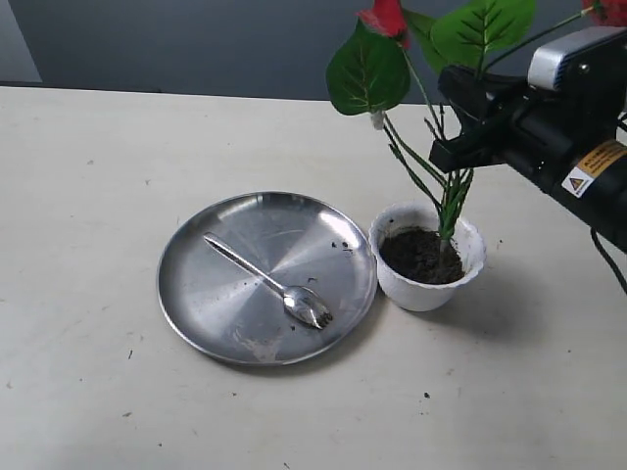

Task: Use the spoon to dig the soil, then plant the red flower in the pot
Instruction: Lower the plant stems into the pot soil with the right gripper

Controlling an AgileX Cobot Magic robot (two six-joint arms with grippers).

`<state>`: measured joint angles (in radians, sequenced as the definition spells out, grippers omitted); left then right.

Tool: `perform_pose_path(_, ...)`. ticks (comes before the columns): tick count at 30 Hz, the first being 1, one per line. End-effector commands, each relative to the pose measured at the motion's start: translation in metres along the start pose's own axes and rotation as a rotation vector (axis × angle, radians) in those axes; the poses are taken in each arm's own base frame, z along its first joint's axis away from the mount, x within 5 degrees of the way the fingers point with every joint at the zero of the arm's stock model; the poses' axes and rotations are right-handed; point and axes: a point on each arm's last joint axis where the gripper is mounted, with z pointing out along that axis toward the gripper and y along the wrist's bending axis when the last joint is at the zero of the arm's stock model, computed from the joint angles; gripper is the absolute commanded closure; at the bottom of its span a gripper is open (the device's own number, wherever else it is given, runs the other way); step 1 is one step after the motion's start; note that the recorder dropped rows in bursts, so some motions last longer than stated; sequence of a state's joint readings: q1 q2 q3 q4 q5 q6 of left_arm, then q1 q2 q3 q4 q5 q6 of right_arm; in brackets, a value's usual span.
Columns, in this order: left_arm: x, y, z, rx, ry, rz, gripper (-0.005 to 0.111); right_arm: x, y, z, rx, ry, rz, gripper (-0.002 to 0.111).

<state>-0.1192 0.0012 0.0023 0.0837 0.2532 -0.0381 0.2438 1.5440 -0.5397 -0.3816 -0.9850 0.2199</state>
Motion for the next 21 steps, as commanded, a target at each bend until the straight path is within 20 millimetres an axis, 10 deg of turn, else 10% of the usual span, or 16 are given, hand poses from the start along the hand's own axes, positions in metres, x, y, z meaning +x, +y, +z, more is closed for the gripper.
perform_pose_path(1,-0.002,0.000,0.000,0.006,-0.017,-0.003,0.106,0.008,-0.006,0.008,0.029,-0.014,-0.010,0.108)
perform_pose_path(21,-0.002,0.000,0.000,0.006,-0.017,-0.003,0.106,0.032,-0.013,0.057,0.014,-0.035,-0.007,0.108)
